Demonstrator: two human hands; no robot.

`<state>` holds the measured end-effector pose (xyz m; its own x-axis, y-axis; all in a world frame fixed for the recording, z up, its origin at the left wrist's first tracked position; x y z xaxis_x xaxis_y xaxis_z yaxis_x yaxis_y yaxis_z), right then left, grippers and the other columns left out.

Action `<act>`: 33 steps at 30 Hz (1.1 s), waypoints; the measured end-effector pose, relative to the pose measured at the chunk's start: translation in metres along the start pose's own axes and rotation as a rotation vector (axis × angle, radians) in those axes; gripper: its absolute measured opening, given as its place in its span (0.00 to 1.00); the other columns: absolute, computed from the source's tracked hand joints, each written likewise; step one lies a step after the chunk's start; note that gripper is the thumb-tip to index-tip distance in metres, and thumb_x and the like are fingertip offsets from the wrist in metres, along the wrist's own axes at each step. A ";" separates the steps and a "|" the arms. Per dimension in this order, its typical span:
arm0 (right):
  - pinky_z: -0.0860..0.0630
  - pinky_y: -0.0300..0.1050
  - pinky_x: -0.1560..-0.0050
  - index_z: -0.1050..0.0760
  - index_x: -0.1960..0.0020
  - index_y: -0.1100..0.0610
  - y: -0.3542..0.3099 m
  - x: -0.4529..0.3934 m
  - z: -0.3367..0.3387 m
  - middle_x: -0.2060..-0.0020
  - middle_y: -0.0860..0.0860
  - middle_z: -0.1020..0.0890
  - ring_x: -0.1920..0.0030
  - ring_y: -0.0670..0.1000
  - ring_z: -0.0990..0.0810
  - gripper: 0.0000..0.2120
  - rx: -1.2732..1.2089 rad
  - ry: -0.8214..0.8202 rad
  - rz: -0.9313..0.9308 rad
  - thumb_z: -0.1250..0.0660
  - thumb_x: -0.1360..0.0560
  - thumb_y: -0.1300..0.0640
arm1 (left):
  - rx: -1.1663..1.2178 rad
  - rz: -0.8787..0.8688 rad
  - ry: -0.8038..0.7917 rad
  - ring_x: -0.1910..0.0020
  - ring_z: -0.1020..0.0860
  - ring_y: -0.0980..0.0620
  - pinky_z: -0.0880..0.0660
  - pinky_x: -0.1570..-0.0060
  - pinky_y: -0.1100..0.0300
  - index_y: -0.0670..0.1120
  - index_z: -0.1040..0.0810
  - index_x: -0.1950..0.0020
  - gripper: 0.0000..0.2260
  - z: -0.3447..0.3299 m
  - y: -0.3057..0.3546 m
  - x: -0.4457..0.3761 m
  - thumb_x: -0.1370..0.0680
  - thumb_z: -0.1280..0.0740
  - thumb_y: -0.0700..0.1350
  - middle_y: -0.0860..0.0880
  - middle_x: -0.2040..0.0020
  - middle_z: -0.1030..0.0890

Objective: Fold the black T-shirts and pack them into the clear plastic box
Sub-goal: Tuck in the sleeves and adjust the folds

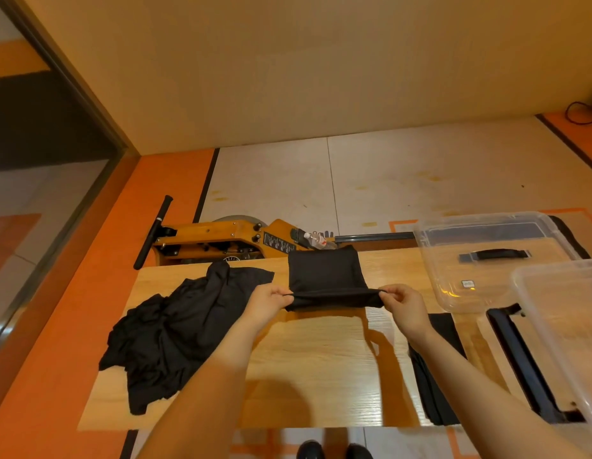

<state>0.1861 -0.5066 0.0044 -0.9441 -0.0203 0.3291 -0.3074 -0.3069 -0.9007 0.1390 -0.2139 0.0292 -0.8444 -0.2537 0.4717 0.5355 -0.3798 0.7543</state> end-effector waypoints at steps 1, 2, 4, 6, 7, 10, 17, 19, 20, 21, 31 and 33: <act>0.25 0.39 0.54 0.21 0.48 0.59 0.007 0.005 0.000 0.56 0.53 0.18 0.53 0.50 0.20 0.05 -0.001 -0.009 -0.015 0.36 0.21 0.63 | -0.005 0.012 -0.003 0.48 0.22 0.49 0.28 0.46 0.58 0.47 0.18 0.53 0.03 -0.005 -0.008 0.004 0.24 0.30 0.41 0.49 0.54 0.18; 0.26 0.38 0.55 0.21 0.49 0.60 0.012 0.009 0.000 0.57 0.53 0.18 0.54 0.50 0.20 0.05 -0.005 -0.018 -0.025 0.36 0.21 0.64 | -0.007 0.020 -0.008 0.48 0.22 0.50 0.28 0.47 0.58 0.47 0.18 0.52 0.03 -0.010 -0.016 0.008 0.24 0.30 0.41 0.49 0.53 0.18; 0.28 0.37 0.58 0.20 0.51 0.60 0.024 0.018 0.002 0.59 0.53 0.19 0.56 0.50 0.21 0.06 0.002 -0.038 -0.043 0.36 0.21 0.64 | -0.008 0.034 -0.022 0.49 0.22 0.52 0.28 0.49 0.60 0.45 0.17 0.50 0.04 -0.019 -0.030 0.017 0.24 0.31 0.41 0.50 0.51 0.19; 0.28 0.37 0.58 0.20 0.52 0.59 0.036 0.028 0.002 0.60 0.54 0.19 0.57 0.50 0.21 0.06 0.032 -0.074 -0.069 0.36 0.21 0.64 | -0.017 0.047 -0.037 0.51 0.23 0.54 0.29 0.54 0.63 0.43 0.17 0.49 0.05 -0.026 -0.042 0.026 0.23 0.31 0.41 0.49 0.52 0.19; 0.28 0.37 0.58 0.20 0.52 0.59 0.044 0.033 0.002 0.60 0.54 0.19 0.57 0.50 0.21 0.06 0.052 -0.095 -0.084 0.36 0.21 0.64 | -0.020 0.057 -0.043 0.52 0.23 0.54 0.30 0.56 0.64 0.43 0.18 0.49 0.05 -0.029 -0.048 0.031 0.23 0.32 0.41 0.49 0.52 0.19; 0.27 0.38 0.58 0.19 0.52 0.59 0.068 0.046 0.002 0.59 0.56 0.18 0.56 0.53 0.20 0.06 0.103 -0.158 -0.138 0.36 0.21 0.63 | -0.024 0.091 -0.076 0.51 0.22 0.51 0.29 0.57 0.64 0.43 0.18 0.52 0.04 -0.039 -0.065 0.044 0.23 0.32 0.40 0.47 0.52 0.19; 0.25 0.40 0.58 0.20 0.55 0.60 0.087 0.057 0.003 0.61 0.57 0.18 0.57 0.54 0.20 0.07 0.154 -0.193 -0.181 0.35 0.21 0.62 | -0.026 0.174 -0.060 0.47 0.23 0.50 0.26 0.46 0.58 0.48 0.19 0.51 0.03 -0.054 -0.088 0.056 0.23 0.32 0.41 0.49 0.51 0.20; 0.24 0.42 0.56 0.20 0.54 0.64 0.085 0.054 0.003 0.60 0.61 0.19 0.59 0.54 0.20 0.07 0.165 -0.205 -0.181 0.35 0.21 0.62 | -0.013 0.177 -0.042 0.49 0.23 0.50 0.27 0.50 0.59 0.47 0.19 0.52 0.03 -0.054 -0.086 0.056 0.23 0.33 0.41 0.49 0.52 0.20; 0.23 0.44 0.56 0.20 0.54 0.67 0.084 0.053 0.003 0.60 0.64 0.19 0.60 0.55 0.21 0.09 0.172 -0.213 -0.182 0.35 0.21 0.62 | -0.007 0.177 -0.039 0.50 0.24 0.50 0.28 0.53 0.59 0.47 0.20 0.53 0.03 -0.054 -0.086 0.055 0.23 0.33 0.40 0.49 0.54 0.21; 0.23 0.45 0.55 0.21 0.53 0.69 0.084 0.051 0.003 0.59 0.66 0.20 0.60 0.55 0.22 0.10 0.178 -0.223 -0.186 0.35 0.21 0.63 | -0.005 0.180 -0.041 0.51 0.24 0.50 0.29 0.55 0.60 0.46 0.20 0.55 0.03 -0.054 -0.087 0.055 0.23 0.33 0.40 0.49 0.55 0.21; 0.26 0.38 0.55 0.22 0.50 0.59 0.085 0.041 -0.008 0.56 0.55 0.19 0.53 0.52 0.20 0.04 0.213 -0.242 -0.192 0.36 0.21 0.62 | -0.078 0.150 -0.013 0.52 0.23 0.52 0.27 0.58 0.64 0.45 0.20 0.49 0.04 -0.054 -0.091 0.048 0.23 0.33 0.40 0.49 0.54 0.20; 0.27 0.38 0.56 0.21 0.50 0.60 0.080 0.033 -0.009 0.56 0.55 0.19 0.53 0.51 0.21 0.05 0.189 -0.199 -0.157 0.36 0.21 0.63 | -0.087 0.129 0.018 0.52 0.23 0.53 0.28 0.58 0.64 0.45 0.21 0.48 0.05 -0.051 -0.085 0.040 0.23 0.34 0.40 0.50 0.54 0.20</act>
<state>0.1291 -0.5231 -0.0588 -0.8390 -0.1387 0.5261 -0.4024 -0.4925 -0.7717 0.0602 -0.2371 -0.0389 -0.7687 -0.3208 0.5533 0.6391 -0.4188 0.6451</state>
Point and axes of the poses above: each hand's wrist, its own x-axis away from the middle knuckle, its own z-axis out of the back of the hand, y = z × x, the point moved 5 cm from there along -x, towards the middle knuckle
